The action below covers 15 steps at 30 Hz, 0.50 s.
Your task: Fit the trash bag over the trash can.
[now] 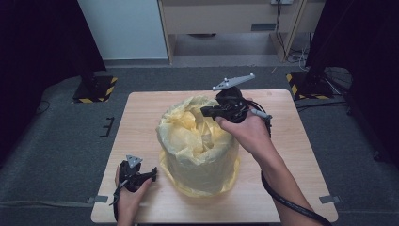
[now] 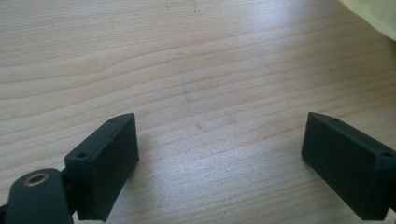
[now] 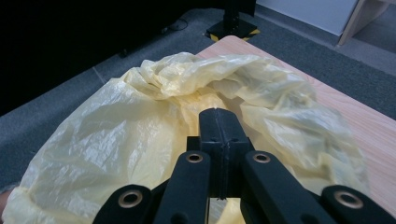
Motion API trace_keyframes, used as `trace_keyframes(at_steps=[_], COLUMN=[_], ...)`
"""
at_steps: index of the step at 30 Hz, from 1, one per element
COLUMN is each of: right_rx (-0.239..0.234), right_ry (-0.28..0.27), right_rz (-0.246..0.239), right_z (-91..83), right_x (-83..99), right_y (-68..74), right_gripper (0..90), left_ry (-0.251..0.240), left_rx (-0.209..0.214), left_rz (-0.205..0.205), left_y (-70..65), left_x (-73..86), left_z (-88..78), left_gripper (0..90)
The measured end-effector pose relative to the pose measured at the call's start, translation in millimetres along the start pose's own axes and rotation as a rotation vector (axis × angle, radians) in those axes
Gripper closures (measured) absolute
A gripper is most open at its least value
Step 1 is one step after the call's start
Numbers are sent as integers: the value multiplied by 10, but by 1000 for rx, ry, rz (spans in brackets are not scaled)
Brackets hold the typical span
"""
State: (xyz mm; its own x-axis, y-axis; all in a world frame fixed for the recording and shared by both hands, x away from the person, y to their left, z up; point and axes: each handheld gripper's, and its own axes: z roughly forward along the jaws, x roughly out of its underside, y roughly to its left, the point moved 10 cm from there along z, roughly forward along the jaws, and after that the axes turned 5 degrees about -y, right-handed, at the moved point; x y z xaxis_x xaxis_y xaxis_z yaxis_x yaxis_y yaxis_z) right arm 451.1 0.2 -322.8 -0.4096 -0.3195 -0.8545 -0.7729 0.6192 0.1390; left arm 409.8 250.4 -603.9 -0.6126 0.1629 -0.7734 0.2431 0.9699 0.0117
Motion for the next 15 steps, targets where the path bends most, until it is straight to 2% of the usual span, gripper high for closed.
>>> trace_keyframes(at_steps=[6, 15], right_rx=[-12, -30], right_ry=[21, 51], right_rz=[-21, -37], right_z=[163, 303], right_x=[-16, -43], right_y=[59, 138], right_gripper=[900, 900], left_ry=[0, 0], left_rx=[0, 0], left_rz=[1, 0], left_y=[1, -1], left_x=[0, 0], left_z=[0, 1], left_gripper=[103, 103])
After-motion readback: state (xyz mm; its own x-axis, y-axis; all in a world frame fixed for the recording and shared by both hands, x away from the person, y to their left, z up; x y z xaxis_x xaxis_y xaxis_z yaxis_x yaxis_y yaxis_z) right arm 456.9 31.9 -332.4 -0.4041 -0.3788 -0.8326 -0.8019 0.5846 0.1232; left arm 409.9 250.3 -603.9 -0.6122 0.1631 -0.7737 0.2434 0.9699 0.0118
